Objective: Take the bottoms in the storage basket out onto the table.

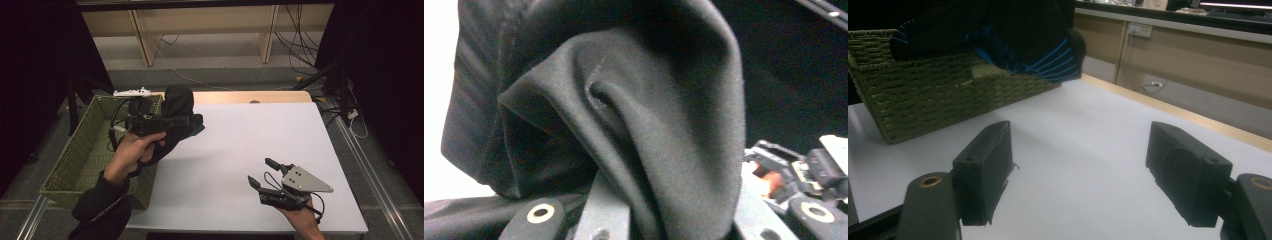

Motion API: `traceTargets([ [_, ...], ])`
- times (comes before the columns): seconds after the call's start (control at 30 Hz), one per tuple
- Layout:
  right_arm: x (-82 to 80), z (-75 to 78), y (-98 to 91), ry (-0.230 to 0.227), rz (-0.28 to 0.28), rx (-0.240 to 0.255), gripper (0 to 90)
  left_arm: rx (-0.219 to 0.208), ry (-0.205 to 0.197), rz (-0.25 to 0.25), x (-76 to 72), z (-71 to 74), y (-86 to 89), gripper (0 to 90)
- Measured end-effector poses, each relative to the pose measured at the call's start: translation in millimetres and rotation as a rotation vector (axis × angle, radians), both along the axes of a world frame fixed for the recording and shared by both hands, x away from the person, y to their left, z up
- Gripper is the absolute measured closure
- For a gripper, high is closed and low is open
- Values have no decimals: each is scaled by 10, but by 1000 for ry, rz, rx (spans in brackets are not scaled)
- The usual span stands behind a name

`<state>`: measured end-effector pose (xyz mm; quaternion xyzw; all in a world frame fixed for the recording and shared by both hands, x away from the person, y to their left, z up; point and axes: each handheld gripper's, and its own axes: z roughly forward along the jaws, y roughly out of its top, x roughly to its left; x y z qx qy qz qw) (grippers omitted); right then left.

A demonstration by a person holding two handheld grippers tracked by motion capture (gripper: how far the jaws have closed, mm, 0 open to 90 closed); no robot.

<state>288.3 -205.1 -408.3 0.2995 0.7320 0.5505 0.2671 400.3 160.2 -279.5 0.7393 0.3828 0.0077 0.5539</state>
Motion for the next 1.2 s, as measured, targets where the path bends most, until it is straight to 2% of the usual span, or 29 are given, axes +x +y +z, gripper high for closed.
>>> traceTargets([
  [0.3, -1, 3, -5, -4, 0, -1, 275, -5, 15, -79, -3, -31, -323, 805],
  [0.4, -3, 4, -7, -2, -1, 0, 275, 7, 23, -92, 0, -67, -399, 805],
  [0.47, -5, 5, -10, -3, -1, 0, 275, -1, 31, -101, 8, -93, -434, 806],
  [0.63, -10, 9, -11, 3, -3, 0, 275, 10, 29, -116, -3, -111, -519, 805],
  [0.87, -11, 9, -9, 3, -4, 0, 275, 24, 23, -105, 9, -120, -530, 805],
  [1.2, -7, 8, -11, 2, -3, 0, 275, 0, 8, -66, 69, -106, -501, 805],
])
